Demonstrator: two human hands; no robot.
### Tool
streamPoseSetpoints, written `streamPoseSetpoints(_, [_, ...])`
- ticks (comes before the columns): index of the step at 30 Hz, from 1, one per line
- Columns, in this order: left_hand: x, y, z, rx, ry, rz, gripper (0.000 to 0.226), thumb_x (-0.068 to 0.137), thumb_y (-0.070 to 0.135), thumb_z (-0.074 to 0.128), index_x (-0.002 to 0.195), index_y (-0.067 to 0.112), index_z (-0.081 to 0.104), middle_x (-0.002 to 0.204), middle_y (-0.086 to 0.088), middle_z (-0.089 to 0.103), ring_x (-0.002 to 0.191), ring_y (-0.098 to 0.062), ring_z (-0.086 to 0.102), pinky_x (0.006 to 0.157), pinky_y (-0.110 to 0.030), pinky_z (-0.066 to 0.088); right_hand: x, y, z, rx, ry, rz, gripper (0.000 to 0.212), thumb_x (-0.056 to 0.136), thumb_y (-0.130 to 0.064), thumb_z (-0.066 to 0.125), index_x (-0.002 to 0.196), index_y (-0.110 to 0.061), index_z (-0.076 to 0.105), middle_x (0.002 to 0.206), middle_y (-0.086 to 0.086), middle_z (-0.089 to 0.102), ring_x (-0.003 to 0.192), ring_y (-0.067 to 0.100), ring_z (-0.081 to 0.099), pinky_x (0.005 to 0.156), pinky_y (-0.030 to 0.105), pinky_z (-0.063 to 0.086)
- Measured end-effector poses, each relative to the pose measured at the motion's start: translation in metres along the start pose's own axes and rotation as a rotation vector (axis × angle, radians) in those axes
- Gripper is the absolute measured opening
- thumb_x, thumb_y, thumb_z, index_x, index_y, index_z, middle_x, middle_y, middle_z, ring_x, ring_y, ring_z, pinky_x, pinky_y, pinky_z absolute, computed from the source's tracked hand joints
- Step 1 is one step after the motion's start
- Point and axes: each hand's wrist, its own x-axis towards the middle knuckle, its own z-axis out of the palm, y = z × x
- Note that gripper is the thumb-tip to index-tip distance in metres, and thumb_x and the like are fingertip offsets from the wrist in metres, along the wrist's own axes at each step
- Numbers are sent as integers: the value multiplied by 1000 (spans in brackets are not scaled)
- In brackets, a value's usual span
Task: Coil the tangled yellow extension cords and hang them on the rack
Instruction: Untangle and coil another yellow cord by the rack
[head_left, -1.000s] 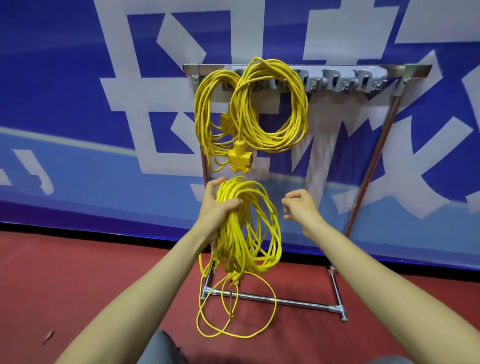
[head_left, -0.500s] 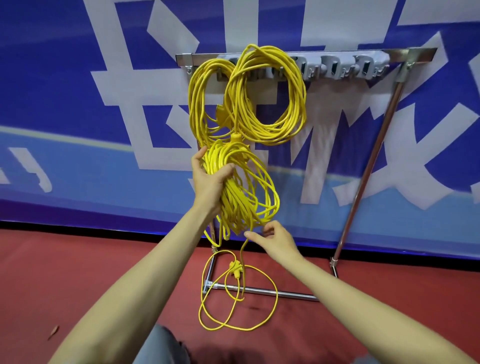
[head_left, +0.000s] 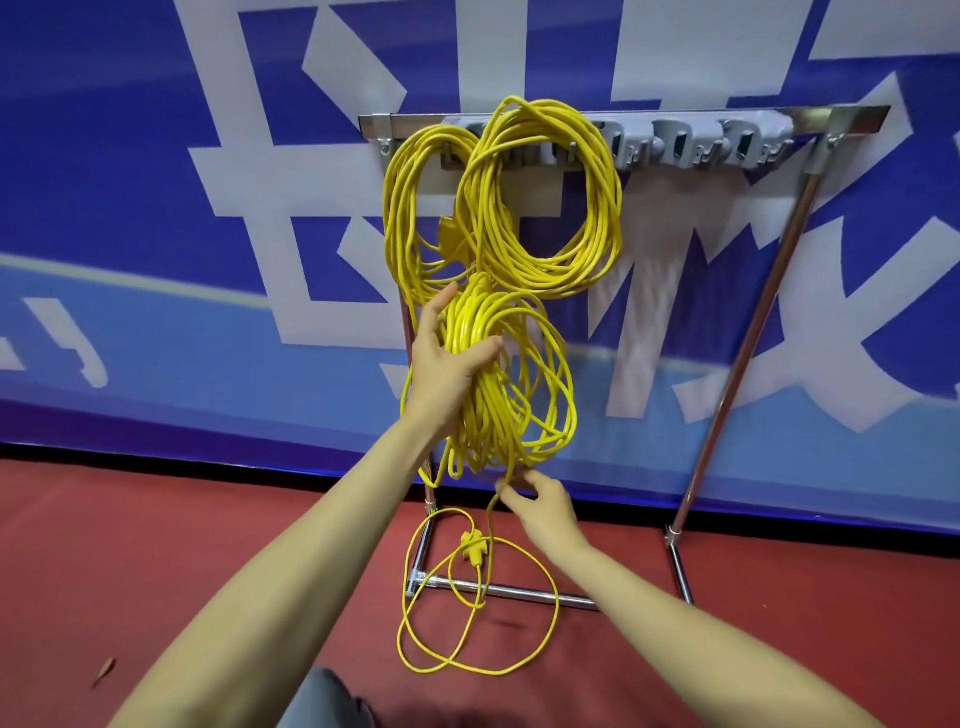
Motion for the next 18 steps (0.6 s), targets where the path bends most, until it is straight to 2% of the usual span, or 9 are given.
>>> streamPoseSetpoints(1, [0,3,0,-22,-10,7,72,75,0,78,135,26,49,124,1,61,113,-18,62,97,-42,52,1,4,-4,-43,-10,-13,3,86,-18,67,88,-17,68,84,-8,65,81,3,56,68,7,37])
streamPoseSetpoints(2, [1,5,0,-40,-17,11,72,75,-4,77,135,25,49,122,0,62,111,-19,63,95,-39,53,2,9,-8,-87,-15,-27,7,85,-16,67,81,-21,65,78,-8,64,75,4,55,66,6,37])
streamPoseSetpoints(4, [5,13,-3,-81,-27,8,73,74,-5,77,135,24,50,120,-3,64,106,-22,66,89,-34,55,4,28,-18,-219,-45,-22,16,83,-13,67,72,-23,60,73,-6,62,71,9,54,65,12,38])
streamPoseSetpoints(6, [11,22,-9,-139,-29,-15,74,70,-1,79,135,23,52,119,-10,65,96,-22,67,78,-30,55,8,45,-36,-352,-65,20,6,81,-10,66,78,-15,67,77,-1,64,77,13,57,68,19,37])
streamPoseSetpoints(8, [17,31,-18,-194,-38,-36,70,68,1,76,131,24,55,107,-9,68,82,-19,66,72,-29,55,15,55,-60,-360,-17,73,3,81,-8,67,83,-9,69,78,2,65,79,15,57,65,18,36])
streamPoseSetpoints(10, [20,35,-27,-223,-72,-48,69,69,-1,72,131,23,54,95,-6,67,71,-17,64,68,-30,56,24,56,-84,-351,28,96,4,82,-9,68,81,-12,66,78,1,63,78,15,55,63,17,36])
streamPoseSetpoints(14, [20,34,-37,-310,-133,-78,71,70,-6,63,136,18,50,81,-5,63,55,-15,57,56,-26,52,47,50,-113,-485,38,124,19,79,-15,66,70,-24,52,76,1,58,77,22,53,73,35,44])
streamPoseSetpoints(18, [17,35,-44,-374,-194,-108,69,69,-6,59,133,20,50,76,-1,61,49,-10,50,50,-20,48,58,53,-126,-568,28,158,10,86,-18,59,79,-21,52,83,4,62,84,27,56,77,37,45])
